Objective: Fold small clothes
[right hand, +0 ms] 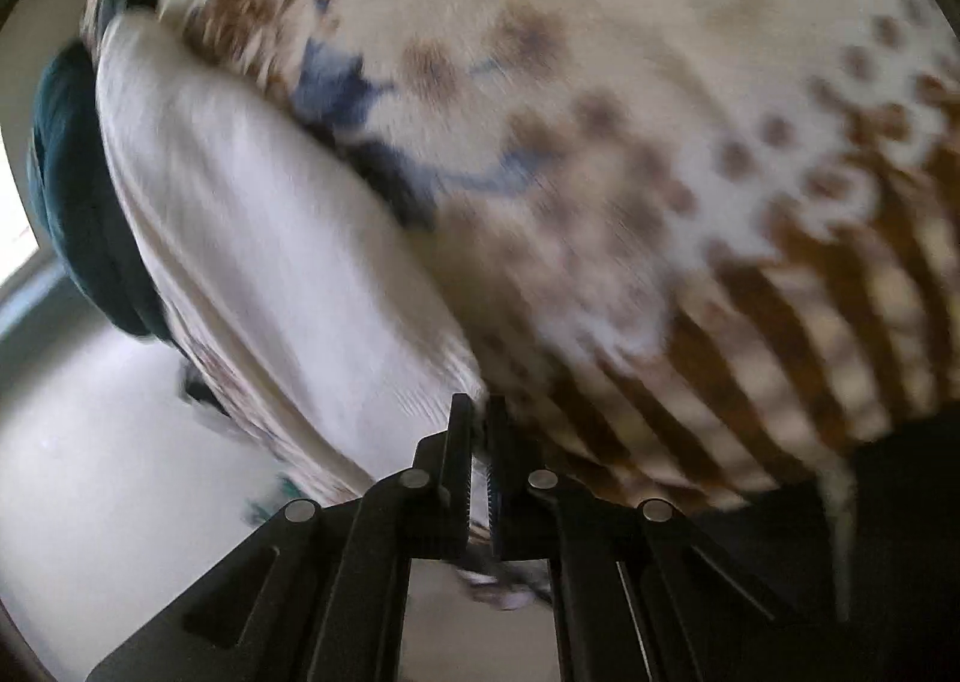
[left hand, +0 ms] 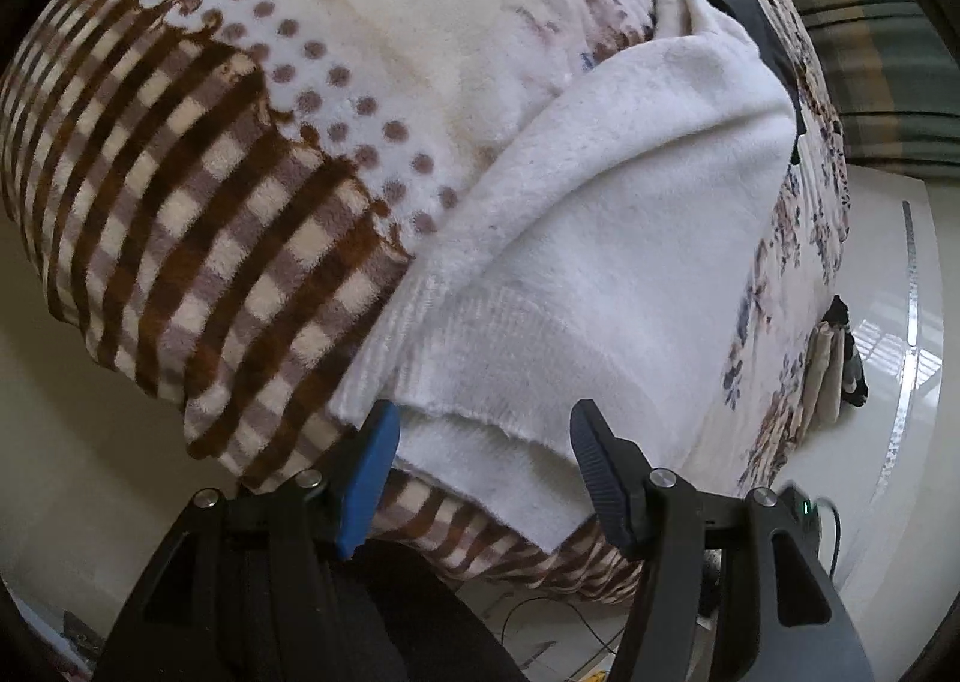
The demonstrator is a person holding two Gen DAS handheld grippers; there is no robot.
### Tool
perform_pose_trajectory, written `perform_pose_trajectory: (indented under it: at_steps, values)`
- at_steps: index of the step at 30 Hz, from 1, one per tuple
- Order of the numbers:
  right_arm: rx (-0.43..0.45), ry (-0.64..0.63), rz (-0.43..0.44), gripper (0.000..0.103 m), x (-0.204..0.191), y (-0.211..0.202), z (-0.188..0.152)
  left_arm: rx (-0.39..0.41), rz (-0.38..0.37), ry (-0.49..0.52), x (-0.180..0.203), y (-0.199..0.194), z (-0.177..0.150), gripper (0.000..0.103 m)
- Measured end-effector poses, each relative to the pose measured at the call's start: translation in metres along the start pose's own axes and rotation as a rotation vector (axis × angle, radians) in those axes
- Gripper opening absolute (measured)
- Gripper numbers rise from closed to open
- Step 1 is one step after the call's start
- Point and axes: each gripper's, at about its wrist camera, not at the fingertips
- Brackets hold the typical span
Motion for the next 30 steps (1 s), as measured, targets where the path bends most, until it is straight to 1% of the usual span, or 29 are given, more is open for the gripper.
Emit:
perform_pose_trajectory:
  at_steps: [1, 4, 6, 8, 9, 10, 11, 12, 13, 15, 17, 20, 21, 22, 23, 24, 25, 26, 27, 28, 29, 30]
  values:
    - [-0.007, -0.031, -0.048, 0.003, 0.004, -0.001, -0.013, 0.000, 0.000, -0.003, -0.001, 0.003, 0.002, 0.057]
    - [-0.036, -0.076, -0.115, 0.003, 0.014, 0.004, -0.043, -0.009, 0.020, 0.003, -0.006, 0.018, 0.014, 0.057]
    - [-0.040, -0.104, -0.142, 0.002, 0.016, 0.012, -0.054, -0.022, 0.069, 0.047, -0.005, 0.031, 0.025, 0.057]
    - [-0.019, -0.118, -0.175, 0.003, 0.015, 0.017, -0.058, -0.031, 0.120, 0.100, -0.003, 0.042, 0.035, 0.055]
    - [-0.019, -0.117, -0.183, 0.003, 0.014, 0.022, -0.060, -0.018, 0.146, 0.125, -0.002, 0.044, 0.038, 0.048]
    - [-0.011, -0.117, -0.202, 0.003, 0.011, 0.027, -0.063, 0.007, 0.145, 0.148, 0.000, 0.041, 0.041, 0.013]
    - [-0.004, -0.120, -0.215, 0.003, 0.008, 0.028, -0.062, 0.017, 0.134, 0.158, 0.001, 0.037, 0.043, 0.006]
    - [-0.003, -0.126, -0.227, 0.003, 0.004, 0.029, -0.063, 0.035, 0.125, 0.168, 0.002, 0.030, 0.044, 0.005]
    - [0.004, -0.137, -0.256, 0.002, 0.000, 0.032, -0.067, 0.070, 0.104, 0.177, 0.002, 0.018, 0.045, 0.005]
    - [-0.001, -0.159, -0.295, 0.002, -0.008, 0.034, -0.071, 0.088, 0.074, 0.178, -0.002, 0.005, 0.045, 0.005]
    - [-0.006, -0.177, -0.333, 0.002, -0.014, 0.041, -0.078, 0.099, 0.061, 0.178, -0.008, -0.006, 0.047, 0.000]
    - [-0.025, -0.174, -0.353, 0.002, -0.025, 0.061, -0.092, 0.110, 0.059, 0.167, -0.023, -0.014, 0.058, 0.000]
    - [-0.030, -0.177, -0.350, 0.002, -0.027, 0.066, -0.098, 0.105, 0.072, 0.163, -0.030, -0.012, 0.063, 0.000]
    - [-0.043, -0.181, -0.338, 0.002, -0.031, 0.071, -0.103, 0.105, 0.110, 0.161, -0.036, -0.008, 0.067, 0.000]
    - [-0.050, -0.193, -0.343, 0.002, -0.035, 0.079, -0.109, 0.090, 0.138, 0.169, -0.037, -0.003, 0.070, 0.000]
    - [-0.053, -0.211, -0.352, 0.002, -0.038, 0.085, -0.112, 0.056, 0.149, 0.177, -0.041, 0.004, 0.075, 0.000]
    - [-0.065, -0.225, -0.363, 0.002, -0.040, 0.093, -0.113, 0.039, 0.151, 0.176, -0.042, 0.006, 0.078, 0.000]
    - [-0.058, -0.246, -0.398, 0.003, -0.041, 0.105, -0.111, 0.026, 0.142, 0.182, -0.040, 0.006, 0.082, 0.000]
    - [-0.039, -0.295, -0.448, 0.004, -0.045, 0.115, -0.107, 0.007, 0.133, 0.199, -0.034, 0.007, 0.088, 0.003]
    - [-0.054, -0.339, -0.471, 0.005, -0.051, 0.124, -0.103, -0.003, 0.136, 0.215, -0.027, 0.006, 0.094, 0.009]
    - [-0.073, -0.330, -0.456, 0.008, -0.060, 0.129, -0.097, -0.008, 0.130, 0.237, -0.015, 0.004, 0.101, 0.013]
    - [-0.087, -0.308, -0.429, 0.017, -0.065, 0.128, -0.094, -0.004, 0.101, 0.265, -0.002, 0.001, 0.108, 0.030]
Point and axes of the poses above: each gripper's, at about its wrist camera, not at the fingertips, and y roughly the way its jaws point, x to its right, z to its top, and after that the axes turned 3 degrees about z, right-handed
